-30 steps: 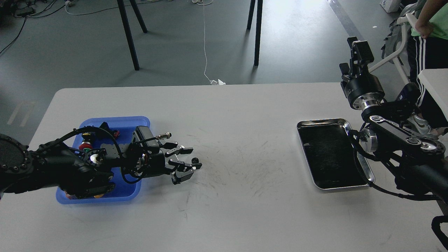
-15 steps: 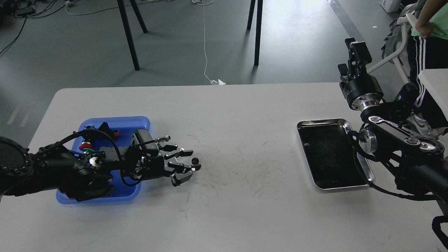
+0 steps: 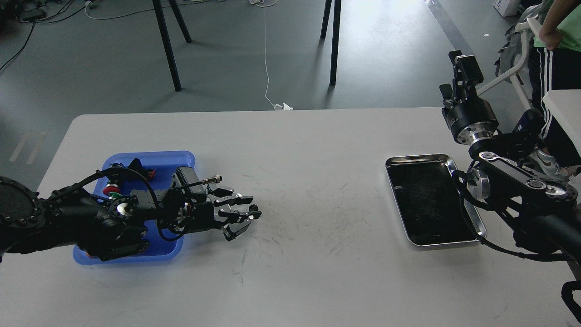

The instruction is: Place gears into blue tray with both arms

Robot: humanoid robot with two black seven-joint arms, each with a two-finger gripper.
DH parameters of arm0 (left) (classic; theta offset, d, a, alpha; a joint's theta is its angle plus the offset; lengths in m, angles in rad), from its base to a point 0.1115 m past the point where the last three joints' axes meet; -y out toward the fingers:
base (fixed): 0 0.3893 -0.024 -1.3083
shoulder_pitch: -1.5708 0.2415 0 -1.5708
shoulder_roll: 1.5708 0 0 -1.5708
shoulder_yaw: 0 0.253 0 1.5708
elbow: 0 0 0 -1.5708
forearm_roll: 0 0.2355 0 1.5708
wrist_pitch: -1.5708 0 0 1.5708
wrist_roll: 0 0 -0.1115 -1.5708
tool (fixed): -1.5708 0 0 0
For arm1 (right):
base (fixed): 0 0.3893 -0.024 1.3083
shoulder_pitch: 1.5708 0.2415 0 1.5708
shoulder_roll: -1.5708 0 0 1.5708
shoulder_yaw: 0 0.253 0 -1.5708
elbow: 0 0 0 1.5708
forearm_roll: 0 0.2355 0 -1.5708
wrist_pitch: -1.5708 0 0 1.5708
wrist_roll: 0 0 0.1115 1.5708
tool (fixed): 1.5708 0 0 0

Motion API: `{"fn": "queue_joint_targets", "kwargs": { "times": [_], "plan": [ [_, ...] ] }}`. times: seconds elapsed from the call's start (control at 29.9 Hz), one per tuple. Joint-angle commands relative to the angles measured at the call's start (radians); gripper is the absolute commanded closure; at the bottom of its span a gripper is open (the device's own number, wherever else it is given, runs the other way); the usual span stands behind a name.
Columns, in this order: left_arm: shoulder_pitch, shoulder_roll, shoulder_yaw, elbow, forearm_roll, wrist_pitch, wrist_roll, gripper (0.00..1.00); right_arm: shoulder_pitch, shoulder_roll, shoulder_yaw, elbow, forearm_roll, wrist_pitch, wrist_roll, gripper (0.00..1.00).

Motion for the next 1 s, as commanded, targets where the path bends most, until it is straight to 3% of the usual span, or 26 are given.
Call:
{"fn": "queue_joint_targets", "kwargs": {
  "times": [0.0,0.67,0.97],
  "plan": [
    [0.001,0.002,0.001,-0.001,0.002,0.0,0.0,0.62,-0.003,0.0,0.0,-0.001,-0.001,0.0,0.0,0.05],
    [0.001,0.006,0.001,0.008,0.002,0.0,0.0,0.79,-0.003,0.002,0.006,-0.003,0.002,-0.001,0.0,0.05],
    [-0.007,0.064,0.001,-0.007,0.003,0.0,0.0,0.83,-0.003,0.002,0.008,-0.005,0.001,-0.001,0.0,0.05]
  ]
}}
